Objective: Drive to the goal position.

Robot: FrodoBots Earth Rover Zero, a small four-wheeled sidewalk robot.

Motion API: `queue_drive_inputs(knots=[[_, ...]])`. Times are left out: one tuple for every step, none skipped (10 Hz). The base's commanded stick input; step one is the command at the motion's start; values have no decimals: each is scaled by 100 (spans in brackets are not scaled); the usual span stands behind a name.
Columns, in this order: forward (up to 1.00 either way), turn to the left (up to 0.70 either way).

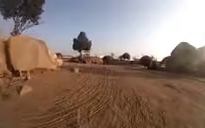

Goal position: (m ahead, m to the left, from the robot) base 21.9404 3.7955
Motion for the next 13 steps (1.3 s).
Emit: queue_drive_inputs(knots=[[70, 0], [70, 0], [70, 0], [70, 0], [70, 0], [70, 0], [70, 0], [70, 0], [70, 0], [70, 0], [70, 0], [70, 0], [70, 0]])
